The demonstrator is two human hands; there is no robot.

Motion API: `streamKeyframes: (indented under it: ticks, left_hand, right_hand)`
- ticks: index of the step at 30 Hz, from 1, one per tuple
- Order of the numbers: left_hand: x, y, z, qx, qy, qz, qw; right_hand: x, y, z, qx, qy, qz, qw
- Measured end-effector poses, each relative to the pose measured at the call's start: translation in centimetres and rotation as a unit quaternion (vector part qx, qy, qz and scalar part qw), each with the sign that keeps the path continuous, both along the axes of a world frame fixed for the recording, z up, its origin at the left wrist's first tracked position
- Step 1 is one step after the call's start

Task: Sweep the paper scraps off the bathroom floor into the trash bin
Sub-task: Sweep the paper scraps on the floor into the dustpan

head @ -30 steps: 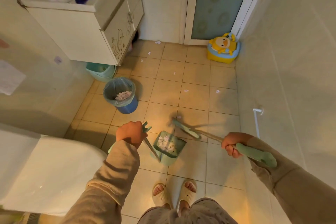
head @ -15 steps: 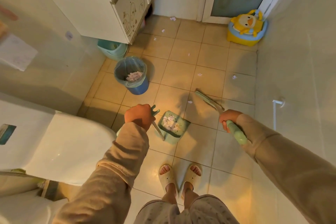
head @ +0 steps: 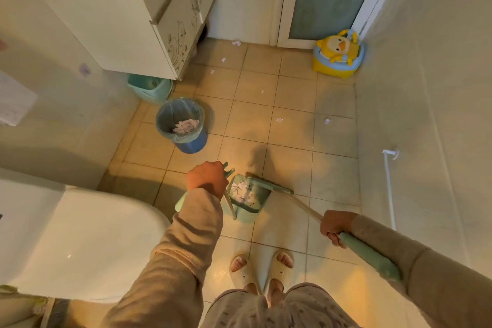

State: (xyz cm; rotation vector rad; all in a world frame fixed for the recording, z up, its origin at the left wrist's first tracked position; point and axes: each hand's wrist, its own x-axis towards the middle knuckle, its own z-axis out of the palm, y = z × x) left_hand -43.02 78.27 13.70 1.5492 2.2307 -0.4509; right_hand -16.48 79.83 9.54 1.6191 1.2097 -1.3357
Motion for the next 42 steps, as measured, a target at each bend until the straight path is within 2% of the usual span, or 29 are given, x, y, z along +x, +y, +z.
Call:
streamKeyframes:
  ticks: [5, 13, 21, 25, 30, 42]
  left_hand:
    - [-1.0, 0.1, 0.1, 0.009, -0.011, -0.017, 1.000]
    - [-2.5, 0.5, 0.3, 0.023, -0.021, -0.043, 0.999]
    - [-3.2, 2.8, 1.2, 0.064, 0.009, -0.105, 0.992]
    - [-2.0, 4.1, 0.8, 0.065, 0.010, -0.134, 0.989]
    - [-0.9, 7.6, 0.5, 0.075, 0.008, -0.124, 0.989]
    - [6.8, 19.2, 0.9, 0.075, -0.006, -0.114, 0.991]
  right_hand:
    - [1.0, 0.1, 1.7, -0.016, -0.009, -0.126, 0.992]
    - [0.4, -2.0, 0.9, 0.006, 0.030, -0.248, 0.968]
    - [2.1, -1.2, 0.7, 0.028, 0.086, -0.397, 0.913]
    - [3.9, -0.4, 0.8, 0.030, 0.092, -0.430, 0.898]
    - [6.4, 1.9, 0.6, 0.033, 0.080, -0.450, 0.889]
    - [15.9, 12.6, 0.9, 0.033, 0.098, -0.489, 0.866]
